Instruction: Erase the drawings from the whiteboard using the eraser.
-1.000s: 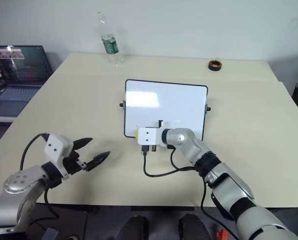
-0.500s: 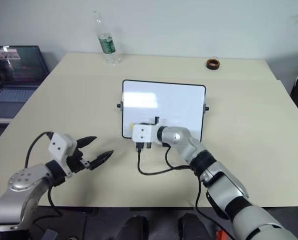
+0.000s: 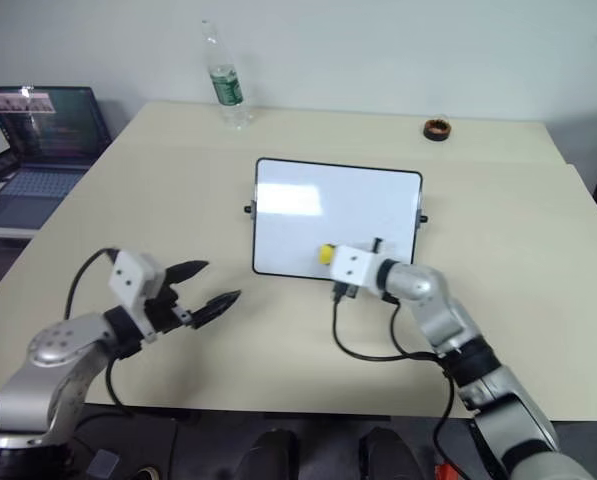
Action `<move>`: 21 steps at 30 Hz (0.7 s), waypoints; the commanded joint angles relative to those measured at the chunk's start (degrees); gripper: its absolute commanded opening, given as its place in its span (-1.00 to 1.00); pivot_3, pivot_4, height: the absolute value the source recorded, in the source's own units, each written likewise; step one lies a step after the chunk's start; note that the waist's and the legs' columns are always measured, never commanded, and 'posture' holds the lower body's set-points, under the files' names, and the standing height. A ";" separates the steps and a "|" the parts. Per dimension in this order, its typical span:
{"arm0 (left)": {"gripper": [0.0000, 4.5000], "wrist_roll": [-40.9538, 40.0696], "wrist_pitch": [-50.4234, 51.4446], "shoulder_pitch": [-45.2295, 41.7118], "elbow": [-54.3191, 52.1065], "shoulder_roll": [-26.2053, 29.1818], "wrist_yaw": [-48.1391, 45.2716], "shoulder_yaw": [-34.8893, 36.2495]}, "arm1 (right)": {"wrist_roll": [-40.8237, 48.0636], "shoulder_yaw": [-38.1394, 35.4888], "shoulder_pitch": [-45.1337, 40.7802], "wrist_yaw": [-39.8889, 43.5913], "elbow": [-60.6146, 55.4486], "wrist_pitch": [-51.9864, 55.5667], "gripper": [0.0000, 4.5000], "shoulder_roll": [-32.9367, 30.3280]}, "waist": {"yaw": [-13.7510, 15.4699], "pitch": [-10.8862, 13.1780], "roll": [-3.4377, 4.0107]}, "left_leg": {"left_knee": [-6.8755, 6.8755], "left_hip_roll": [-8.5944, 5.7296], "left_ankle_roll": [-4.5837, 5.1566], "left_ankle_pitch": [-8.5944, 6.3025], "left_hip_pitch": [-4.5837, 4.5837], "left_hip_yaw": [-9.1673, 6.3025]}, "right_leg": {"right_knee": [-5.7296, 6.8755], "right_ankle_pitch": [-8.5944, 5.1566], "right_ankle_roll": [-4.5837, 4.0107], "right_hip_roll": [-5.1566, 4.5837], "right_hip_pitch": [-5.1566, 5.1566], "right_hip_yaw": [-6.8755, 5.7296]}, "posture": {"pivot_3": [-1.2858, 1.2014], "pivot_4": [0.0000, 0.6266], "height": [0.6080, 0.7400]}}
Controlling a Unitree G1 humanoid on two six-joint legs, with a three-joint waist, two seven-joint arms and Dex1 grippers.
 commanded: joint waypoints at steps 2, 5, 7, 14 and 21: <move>1.00 -0.08 1.35 -7.01 -3.33 -0.09 -3.17 -7.50 | 10.44 -12.24 6.23 -2.03 -20.65 13.83 -0.56 1.20 | -0.27 0.00 0.00 | -0.02 -0.03 0.00 0.00 -0.02 -0.02 | -0.02 0.00 0.01 0.03 0.00 -0.03 | 0.03 -0.52 1.00; 1.00 1.23 1.46 -13.12 -1.76 -1.13 -5.52 -13.25 | 14.67 -20.74 11.64 -7.81 -29.19 24.39 -0.56 4.40 | -0.41 0.00 0.00 | -0.02 -0.06 -0.01 0.00 -0.02 -0.01 | -0.02 -0.01 0.01 0.06 0.01 -0.01 | 0.03 -0.52 1.00; 1.00 1.44 0.70 -16.40 -0.20 -2.00 -7.57 -15.89 | 15.45 -24.49 14.87 -10.75 -32.21 29.08 -0.56 5.33 | -0.38 0.00 0.00 | -0.01 -0.09 -0.01 0.00 0.00 0.02 | -0.01 -0.01 0.01 0.08 0.01 0.01 | 0.03 -0.52 1.00; 1.00 3.51 -4.54 -27.89 10.38 -7.86 -14.99 -22.87 | 14.10 -30.93 19.70 -21.37 -29.55 43.73 -0.56 7.50 | -0.85 0.03 0.06 | -0.02 -0.10 0.00 0.01 0.05 0.16 | 0.03 -0.01 0.01 0.20 -0.04 0.15 | 0.03 -0.52 1.00; 1.00 7.57 -12.34 -36.12 21.42 -15.01 -20.52 -27.44 | 16.57 -37.79 11.73 -29.75 -15.30 41.17 -0.56 10.97 | -1.02 0.04 0.09 | -0.02 -0.19 0.02 0.01 -0.01 0.30 | 0.02 -0.03 0.06 0.27 -0.10 0.24 | 0.03 -0.52 1.00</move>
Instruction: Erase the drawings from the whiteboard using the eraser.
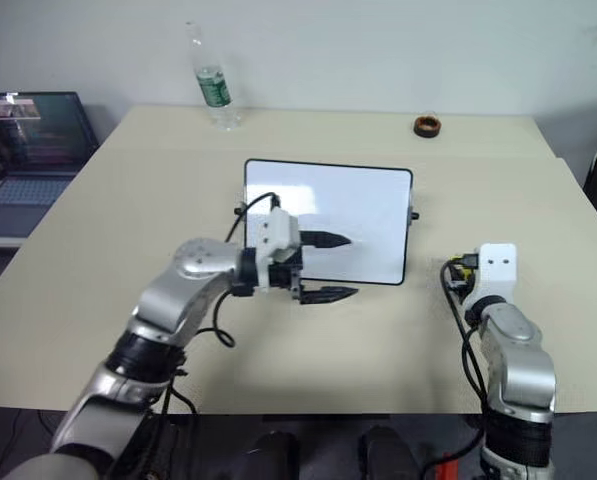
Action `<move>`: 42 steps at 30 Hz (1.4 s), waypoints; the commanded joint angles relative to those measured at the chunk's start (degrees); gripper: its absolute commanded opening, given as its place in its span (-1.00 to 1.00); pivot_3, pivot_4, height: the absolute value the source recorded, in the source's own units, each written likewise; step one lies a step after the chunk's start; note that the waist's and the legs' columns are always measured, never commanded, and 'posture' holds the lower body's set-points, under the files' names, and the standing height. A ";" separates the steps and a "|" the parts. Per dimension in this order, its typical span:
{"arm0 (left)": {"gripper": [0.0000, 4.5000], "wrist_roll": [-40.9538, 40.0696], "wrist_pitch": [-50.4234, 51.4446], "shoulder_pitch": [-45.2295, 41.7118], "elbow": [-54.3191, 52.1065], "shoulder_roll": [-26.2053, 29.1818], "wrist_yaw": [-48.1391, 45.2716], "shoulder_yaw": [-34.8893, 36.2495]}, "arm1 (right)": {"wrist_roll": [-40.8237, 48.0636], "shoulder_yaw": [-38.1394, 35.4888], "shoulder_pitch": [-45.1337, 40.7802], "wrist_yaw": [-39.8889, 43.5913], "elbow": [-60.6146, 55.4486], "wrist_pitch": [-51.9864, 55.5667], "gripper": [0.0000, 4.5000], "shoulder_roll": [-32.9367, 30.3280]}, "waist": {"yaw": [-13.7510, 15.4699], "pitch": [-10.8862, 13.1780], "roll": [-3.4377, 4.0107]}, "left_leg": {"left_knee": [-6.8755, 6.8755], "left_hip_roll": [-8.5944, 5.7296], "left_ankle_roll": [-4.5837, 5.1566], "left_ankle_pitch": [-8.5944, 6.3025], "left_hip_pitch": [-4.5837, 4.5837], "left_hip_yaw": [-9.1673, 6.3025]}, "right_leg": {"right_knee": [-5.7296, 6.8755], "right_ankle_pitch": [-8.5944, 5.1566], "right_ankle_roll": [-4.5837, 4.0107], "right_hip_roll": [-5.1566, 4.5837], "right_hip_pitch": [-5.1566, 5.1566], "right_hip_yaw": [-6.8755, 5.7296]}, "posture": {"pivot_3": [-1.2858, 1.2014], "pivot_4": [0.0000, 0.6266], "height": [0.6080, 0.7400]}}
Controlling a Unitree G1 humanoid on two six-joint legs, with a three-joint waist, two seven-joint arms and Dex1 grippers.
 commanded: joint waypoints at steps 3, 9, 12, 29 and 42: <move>1.00 1.94 -4.26 -3.93 3.71 -2.80 -2.77 -1.23 | 2.03 -2.81 -5.04 -3.03 7.29 -4.73 -0.56 -1.44 | 0.04 0.02 0.03 | -0.02 0.01 0.00 0.00 -0.08 0.00 | 0.00 -0.01 0.02 0.00 -0.08 -0.02 | 0.03 -0.52 1.00; 1.00 3.11 -4.36 -5.45 4.75 -4.77 -2.70 -1.09 | 1.93 -0.11 -5.86 -1.69 12.95 -8.07 -0.23 -4.64 | 0.01 0.03 0.05 | -0.01 -0.01 0.01 -0.01 -0.13 0.04 | 0.01 -0.02 0.03 -0.01 -0.13 0.03 | 0.03 -0.52 1.00; 1.00 3.22 -3.98 -5.32 4.29 -4.85 -2.47 -0.74 | 2.97 -0.07 -6.32 -1.74 13.88 -8.94 0.17 -4.95 | -0.04 0.04 0.07 | -0.01 0.03 0.01 0.00 -0.11 0.03 | 0.04 -0.02 0.03 0.00 -0.13 0.02 | 0.03 -0.52 1.00; 1.00 -0.73 5.91 14.95 -12.16 1.44 14.95 16.72 | 11.47 2.86 1.87 4.16 -8.00 -12.74 0.99 -4.86 | -0.75 0.07 0.21 | -0.04 0.18 0.02 -0.01 -0.13 -0.06 | 0.03 -0.02 0.03 -0.06 -0.18 0.02 | 0.03 -0.52 1.00; 1.00 13.58 4.93 36.93 -25.19 -9.95 55.13 34.14 | 8.82 4.05 27.29 5.12 -8.92 -40.18 0.99 0.44 | 0.75 0.02 0.14 | 0.10 0.13 0.00 -0.01 0.12 -0.16 | 0.01 -0.05 0.13 -0.31 0.22 -0.07 | 0.03 -0.52 1.00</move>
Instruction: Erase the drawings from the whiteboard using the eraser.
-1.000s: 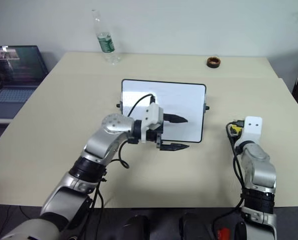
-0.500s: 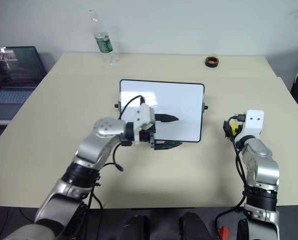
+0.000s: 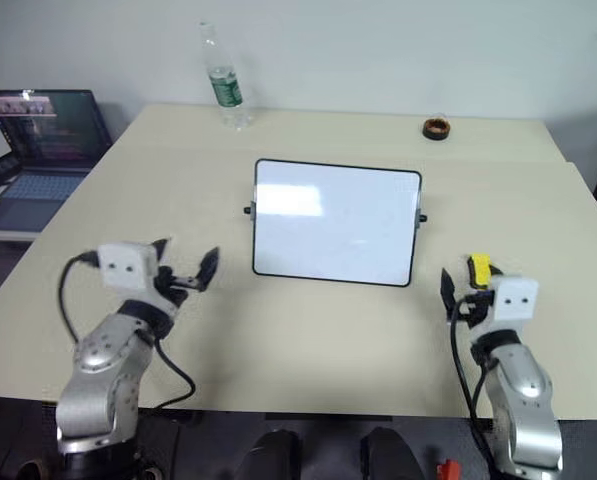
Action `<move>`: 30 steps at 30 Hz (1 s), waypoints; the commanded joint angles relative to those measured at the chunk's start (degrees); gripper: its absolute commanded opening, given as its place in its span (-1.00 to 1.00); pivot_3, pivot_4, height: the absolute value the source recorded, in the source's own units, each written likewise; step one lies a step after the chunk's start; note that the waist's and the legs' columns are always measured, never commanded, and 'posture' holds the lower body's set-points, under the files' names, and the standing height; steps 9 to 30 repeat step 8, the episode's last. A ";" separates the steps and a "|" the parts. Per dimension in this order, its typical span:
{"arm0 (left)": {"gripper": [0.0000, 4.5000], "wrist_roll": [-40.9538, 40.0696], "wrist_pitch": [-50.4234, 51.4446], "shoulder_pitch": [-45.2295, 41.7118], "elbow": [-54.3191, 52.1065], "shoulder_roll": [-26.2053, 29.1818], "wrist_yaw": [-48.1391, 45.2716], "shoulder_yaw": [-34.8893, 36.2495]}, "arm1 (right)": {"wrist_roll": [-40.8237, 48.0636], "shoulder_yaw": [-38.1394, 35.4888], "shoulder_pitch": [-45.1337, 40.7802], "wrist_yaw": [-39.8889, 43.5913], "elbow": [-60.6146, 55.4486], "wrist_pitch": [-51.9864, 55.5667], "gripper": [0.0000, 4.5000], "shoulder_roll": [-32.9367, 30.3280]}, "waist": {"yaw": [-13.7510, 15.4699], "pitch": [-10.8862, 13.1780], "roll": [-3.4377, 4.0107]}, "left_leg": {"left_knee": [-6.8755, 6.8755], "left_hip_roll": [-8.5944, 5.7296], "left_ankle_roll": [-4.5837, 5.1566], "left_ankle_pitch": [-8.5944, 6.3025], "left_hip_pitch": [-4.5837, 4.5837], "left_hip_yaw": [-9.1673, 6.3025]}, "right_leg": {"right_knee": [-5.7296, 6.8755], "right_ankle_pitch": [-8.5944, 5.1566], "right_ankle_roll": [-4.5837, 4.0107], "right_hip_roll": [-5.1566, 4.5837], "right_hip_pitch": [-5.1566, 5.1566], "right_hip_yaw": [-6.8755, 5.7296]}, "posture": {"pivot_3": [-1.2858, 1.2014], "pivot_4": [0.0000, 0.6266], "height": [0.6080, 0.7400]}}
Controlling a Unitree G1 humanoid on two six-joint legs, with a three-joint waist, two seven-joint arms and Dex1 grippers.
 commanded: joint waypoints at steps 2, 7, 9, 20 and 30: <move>1.00 2.49 -2.28 3.01 -2.46 -1.32 4.56 1.02 | 0.72 -0.26 3.34 -0.14 -3.19 -2.78 0.99 0.06 | -0.14 -0.01 0.00 | 0.00 0.00 0.00 0.00 0.03 0.02 | 0.01 0.00 0.00 0.00 0.00 0.03 | 0.03 -0.52 1.00; 1.00 1.68 -1.12 4.77 -1.98 -2.85 6.57 1.65 | 1.78 -0.56 0.83 -0.49 -4.55 0.66 0.99 -1.83 | -0.40 -0.02 0.01 | -0.01 -0.03 -0.01 0.00 0.12 0.09 | 0.03 0.00 0.00 0.13 0.01 0.08 | 0.03 -0.52 1.00; 1.00 1.90 -2.13 4.19 -1.04 -2.75 6.81 1.65 | 0.53 -0.62 0.00 -0.56 -3.09 2.22 0.99 -3.33 | -0.40 -0.02 0.01 | -0.01 -0.03 -0.01 0.00 0.11 0.09 | 0.03 0.00 0.00 0.14 0.01 0.07 | 0.03 -0.52 1.00; 1.00 1.90 -2.13 4.19 -1.04 -2.75 6.81 1.65 | 0.53 -0.62 0.00 -0.56 -3.09 2.22 0.99 -3.33 | -0.40 -0.02 0.01 | -0.01 -0.03 -0.01 0.00 0.11 0.09 | 0.03 0.00 0.00 0.14 0.01 0.07 | 0.03 -0.52 1.00; 1.00 1.90 -2.13 4.19 -1.04 -2.75 6.81 1.65 | 0.53 -0.62 0.00 -0.56 -3.09 2.22 0.99 -3.33 | -0.40 -0.02 0.01 | -0.01 -0.03 -0.01 0.00 0.11 0.09 | 0.03 0.00 0.00 0.14 0.01 0.07 | 0.03 -0.52 1.00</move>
